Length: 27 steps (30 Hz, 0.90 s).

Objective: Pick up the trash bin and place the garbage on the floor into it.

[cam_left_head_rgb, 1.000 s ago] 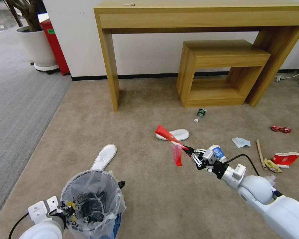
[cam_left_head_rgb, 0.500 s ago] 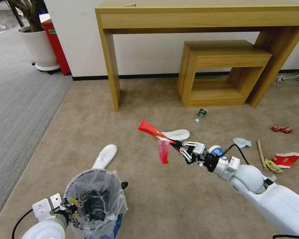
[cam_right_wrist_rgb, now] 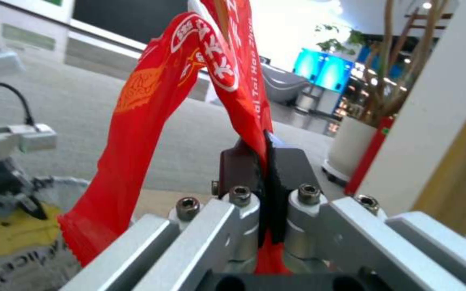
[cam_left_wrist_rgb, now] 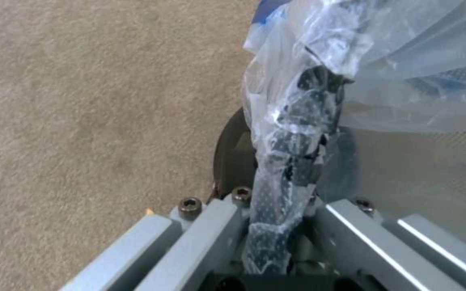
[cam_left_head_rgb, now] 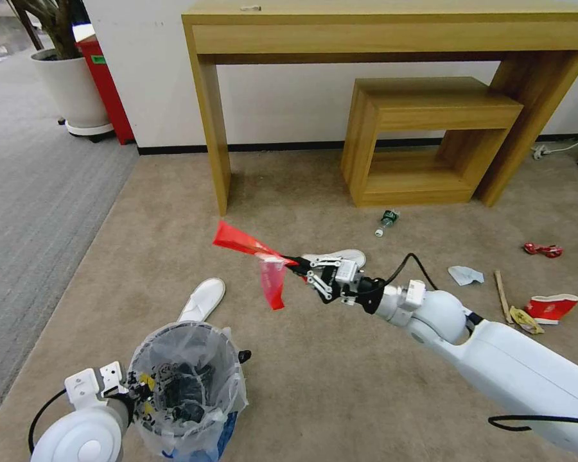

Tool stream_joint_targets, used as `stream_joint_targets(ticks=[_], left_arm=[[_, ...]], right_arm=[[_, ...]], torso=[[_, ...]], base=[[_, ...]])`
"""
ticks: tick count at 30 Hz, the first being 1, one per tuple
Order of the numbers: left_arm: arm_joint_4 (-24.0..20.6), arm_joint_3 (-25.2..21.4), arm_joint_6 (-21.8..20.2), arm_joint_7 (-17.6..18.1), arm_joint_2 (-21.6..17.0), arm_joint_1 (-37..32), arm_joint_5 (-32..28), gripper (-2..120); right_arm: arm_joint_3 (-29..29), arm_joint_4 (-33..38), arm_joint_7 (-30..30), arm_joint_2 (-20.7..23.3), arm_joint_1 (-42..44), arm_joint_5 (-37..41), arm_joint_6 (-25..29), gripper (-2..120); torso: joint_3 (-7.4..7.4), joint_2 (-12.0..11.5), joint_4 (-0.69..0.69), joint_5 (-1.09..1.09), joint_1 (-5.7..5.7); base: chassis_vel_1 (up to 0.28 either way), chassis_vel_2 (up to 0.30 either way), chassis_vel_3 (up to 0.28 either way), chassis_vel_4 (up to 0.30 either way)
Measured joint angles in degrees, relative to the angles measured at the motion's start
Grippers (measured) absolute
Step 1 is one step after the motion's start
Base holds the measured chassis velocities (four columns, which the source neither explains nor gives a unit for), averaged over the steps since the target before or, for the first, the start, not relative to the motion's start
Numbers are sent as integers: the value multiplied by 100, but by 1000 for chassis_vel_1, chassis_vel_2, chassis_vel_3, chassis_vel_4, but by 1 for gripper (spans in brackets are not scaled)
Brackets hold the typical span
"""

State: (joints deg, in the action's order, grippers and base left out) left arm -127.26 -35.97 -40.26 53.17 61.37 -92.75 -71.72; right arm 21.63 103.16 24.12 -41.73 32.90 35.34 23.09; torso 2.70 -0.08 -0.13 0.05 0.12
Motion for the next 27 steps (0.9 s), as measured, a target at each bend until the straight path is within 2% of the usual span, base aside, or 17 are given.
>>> stream_joint_targets(ticks=[10, 13, 20, 27], left_arm=[[-74, -3, -40, 109, -290, 139, -341, 0], [-71, -61, -33, 143, -401, 178, -411, 0], [-59, -88, -12, 142, -459, 235, -474, 0], [-51, -90, -5, 146, -485, 274, -520, 0]], right_arm=[[908, 3, 117, -91, -664, 392, -4, 1], [1459, 10, 158, -197, -1198, 586, 2, 1], [2198, 30, 102, -434, -1900, 883, -3, 1], [2548, 13, 31, -578, -2142, 914, -5, 1]], torso=[[-1, -1, 0, 3, 0], [-1, -1, 2, 5, 0], [-2, 0, 3, 6, 0], [-2, 0, 2, 7, 0]], base=[[0, 0, 0, 0], [0, 0, 0, 0], [0, 0, 0, 0], [0, 0, 0, 0]])
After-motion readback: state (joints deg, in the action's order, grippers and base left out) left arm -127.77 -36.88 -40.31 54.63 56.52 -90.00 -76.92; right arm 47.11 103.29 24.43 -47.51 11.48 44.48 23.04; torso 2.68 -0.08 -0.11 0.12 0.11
